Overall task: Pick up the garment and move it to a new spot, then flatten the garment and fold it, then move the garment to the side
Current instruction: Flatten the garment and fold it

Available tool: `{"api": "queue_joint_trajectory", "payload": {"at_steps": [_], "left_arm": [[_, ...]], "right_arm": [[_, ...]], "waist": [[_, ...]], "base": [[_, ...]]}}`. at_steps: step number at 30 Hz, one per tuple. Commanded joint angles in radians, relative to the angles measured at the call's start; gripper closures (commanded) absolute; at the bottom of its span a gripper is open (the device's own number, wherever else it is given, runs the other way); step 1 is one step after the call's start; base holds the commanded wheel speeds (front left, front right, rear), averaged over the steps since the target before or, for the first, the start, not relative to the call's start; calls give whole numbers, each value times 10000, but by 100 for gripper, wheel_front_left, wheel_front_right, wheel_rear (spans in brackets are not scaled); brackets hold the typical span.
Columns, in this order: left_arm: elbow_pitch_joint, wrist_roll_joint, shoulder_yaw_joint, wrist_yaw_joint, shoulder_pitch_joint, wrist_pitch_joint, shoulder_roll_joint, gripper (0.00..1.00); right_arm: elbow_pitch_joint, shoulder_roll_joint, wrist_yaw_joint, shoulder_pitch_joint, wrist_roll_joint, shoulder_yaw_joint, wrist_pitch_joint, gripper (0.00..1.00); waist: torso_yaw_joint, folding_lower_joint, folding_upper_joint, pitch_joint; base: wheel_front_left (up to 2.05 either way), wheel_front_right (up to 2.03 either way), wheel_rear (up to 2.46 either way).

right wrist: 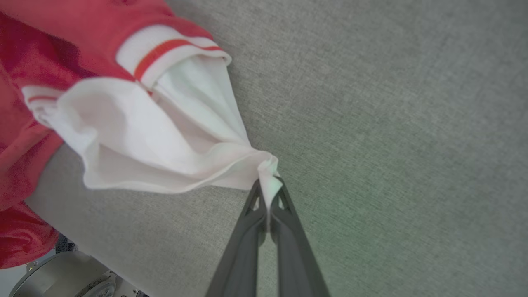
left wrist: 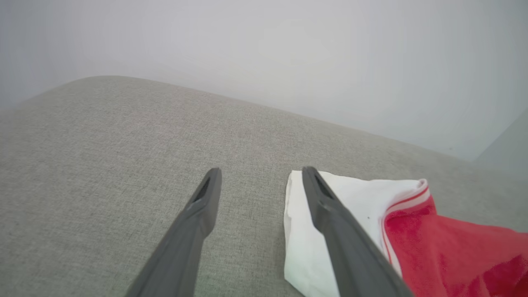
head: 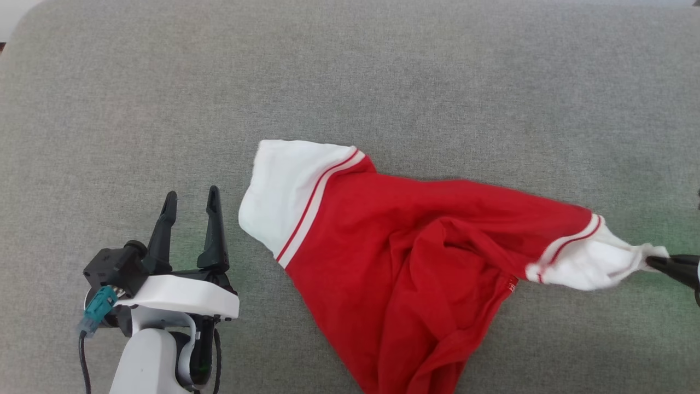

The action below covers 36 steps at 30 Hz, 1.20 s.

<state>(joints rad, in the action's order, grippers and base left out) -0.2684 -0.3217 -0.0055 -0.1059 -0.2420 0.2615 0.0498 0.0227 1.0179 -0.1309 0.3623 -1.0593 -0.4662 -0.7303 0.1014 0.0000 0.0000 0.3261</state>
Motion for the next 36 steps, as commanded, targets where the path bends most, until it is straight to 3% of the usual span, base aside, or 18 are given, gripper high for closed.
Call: {"api": "queue_joint_trajectory", "payload": {"at_steps": [1, 5, 6, 7, 8, 9, 12, 15, 19, 20, 25, 31, 36], "left_arm": [[-7, 75, 30, -80, -19, 48, 28, 0], [-70, 312, -35, -125, -234, 50, 89, 0], [-88, 324, -36, -148, -295, 50, 115, 0], [-84, 322, -63, -179, -372, 50, 171, 0], [-76, 366, -107, -176, -461, 48, 295, 0], [-83, 390, -187, -190, -559, 50, 432, 0], [-82, 486, -605, -248, -1056, -32, 1123, 0], [184, 149, -1740, -258, -1779, -538, 2085, 0], [509, -1068, -3620, -252, -2945, -1940, 3692, 0], [509, -1068, -3620, -252, -2945, -1940, 3692, 0], [539, -3366, -5762, -239, -4521, -3873, 5337, 0], [-60, -5972, -7560, -236, -5852, -6161, 6521, 0], [-785, -6884, -8647, -236, -6652, -7656, 7093, 0]], "right_arm": [[212, -189, 4, -101, 146, 104, 182, 100], [750, -592, 5, 101, 699, 235, 668, 100], [845, -729, 5, 238, 819, 354, 926, 82], [971, -835, 5, 289, 896, 423, 1095, 56], [1050, -928, 5, 289, 960, 433, 1221, 16], [1092, -992, 5, 312, 1018, 496, 1389, 0], [1181, -1061, 5, 335, 1070, 902, 1933, 0], [1126, -998, 5, 195, 1063, 1559, 2581, 0], [869, -1081, 4, 117, 1084, 2703, 3577, 0], [869, -1081, 4, 117, 1084, 2703, 3577, 0], [452, -1416, 4, -133, 1265, 3865, 4433, 0], [-101, -2079, 4, -521, 1597, 4195, 4622, 0], [-495, -2529, 4, -666, 1780, 4105, 4424, 0]], "waist": [[-9, 0, 0, 40], [29, 0, 0, 81], [42, 0, 0, 84], [48, 0, 0, 83], [46, 0, 0, 72], [44, 0, 0, 53], [17, 0, 0, -22], [-79, 0, 0, -56], [-346, 0, 0, -6], [-346, 0, 0, -6], [-825, 0, 0, 202], [-1418, 0, 0, 468], [-1815, 0, 0, 720]], "base": [[0, 0, 0], [0, 0, 0], [0, 0, 0], [0, 0, 0], [0, 0, 0], [0, 0, 0], [0, 0, 0], [0, 0, 0], [0, 0, 0], [0, 0, 0], [0, 0, 0], [0, 0, 0], [0, 0, 0]]}}
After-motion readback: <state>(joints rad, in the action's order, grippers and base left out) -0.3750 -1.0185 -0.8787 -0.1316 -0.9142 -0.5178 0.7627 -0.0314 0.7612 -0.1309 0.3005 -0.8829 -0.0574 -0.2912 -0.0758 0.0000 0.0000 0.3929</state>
